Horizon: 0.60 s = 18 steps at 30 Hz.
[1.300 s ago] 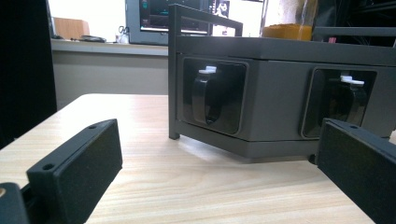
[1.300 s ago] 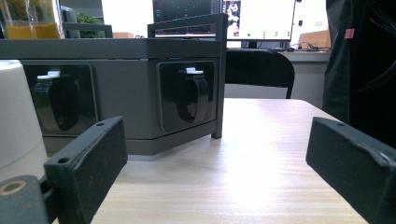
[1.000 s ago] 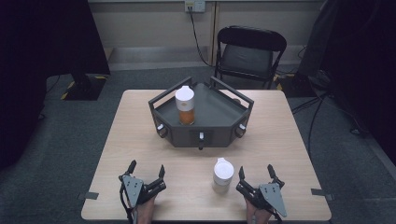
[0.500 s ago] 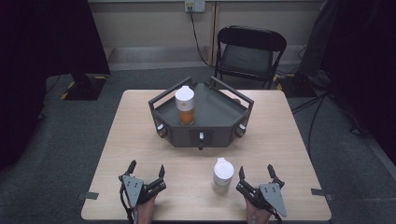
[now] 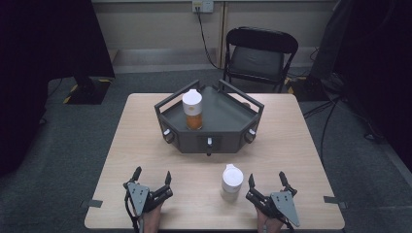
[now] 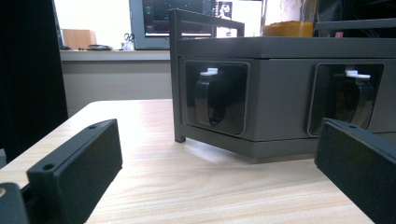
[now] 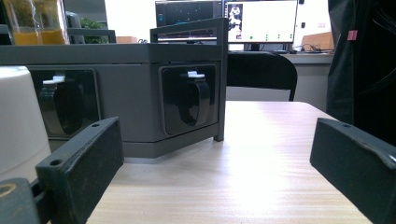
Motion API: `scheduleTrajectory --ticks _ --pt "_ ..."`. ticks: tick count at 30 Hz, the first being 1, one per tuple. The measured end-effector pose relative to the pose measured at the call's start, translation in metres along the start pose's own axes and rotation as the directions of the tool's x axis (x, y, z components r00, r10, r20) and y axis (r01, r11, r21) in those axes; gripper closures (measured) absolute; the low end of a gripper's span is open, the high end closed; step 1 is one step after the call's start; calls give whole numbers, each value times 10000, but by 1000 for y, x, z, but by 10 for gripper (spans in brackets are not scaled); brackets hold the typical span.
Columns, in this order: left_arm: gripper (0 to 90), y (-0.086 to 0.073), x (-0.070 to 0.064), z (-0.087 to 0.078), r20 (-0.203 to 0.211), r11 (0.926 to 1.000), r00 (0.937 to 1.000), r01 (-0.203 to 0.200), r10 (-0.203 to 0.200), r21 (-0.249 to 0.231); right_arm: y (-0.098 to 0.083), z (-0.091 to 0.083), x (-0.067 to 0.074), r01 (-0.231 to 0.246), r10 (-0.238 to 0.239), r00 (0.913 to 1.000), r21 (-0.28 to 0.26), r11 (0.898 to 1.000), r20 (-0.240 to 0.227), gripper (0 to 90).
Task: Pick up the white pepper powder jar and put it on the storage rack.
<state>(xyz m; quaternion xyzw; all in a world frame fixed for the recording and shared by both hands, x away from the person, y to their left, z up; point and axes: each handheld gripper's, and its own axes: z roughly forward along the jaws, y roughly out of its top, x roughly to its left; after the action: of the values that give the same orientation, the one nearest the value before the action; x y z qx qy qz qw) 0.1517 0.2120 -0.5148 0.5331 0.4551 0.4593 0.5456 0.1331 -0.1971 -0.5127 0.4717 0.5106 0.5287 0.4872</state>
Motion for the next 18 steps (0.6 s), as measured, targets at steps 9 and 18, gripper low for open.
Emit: scheduleTrajectory --ticks 9,18 --pt "1 0 0 0 -18 10000 10000 5 -5 0 13 -8 -6 -103 94 9995 -277 9996 -310 13" --pt "1 0 -1 0 -46 10000 10000 2 -2 2 35 -11 -2 -291 256 9960 -406 9988 -855 0"
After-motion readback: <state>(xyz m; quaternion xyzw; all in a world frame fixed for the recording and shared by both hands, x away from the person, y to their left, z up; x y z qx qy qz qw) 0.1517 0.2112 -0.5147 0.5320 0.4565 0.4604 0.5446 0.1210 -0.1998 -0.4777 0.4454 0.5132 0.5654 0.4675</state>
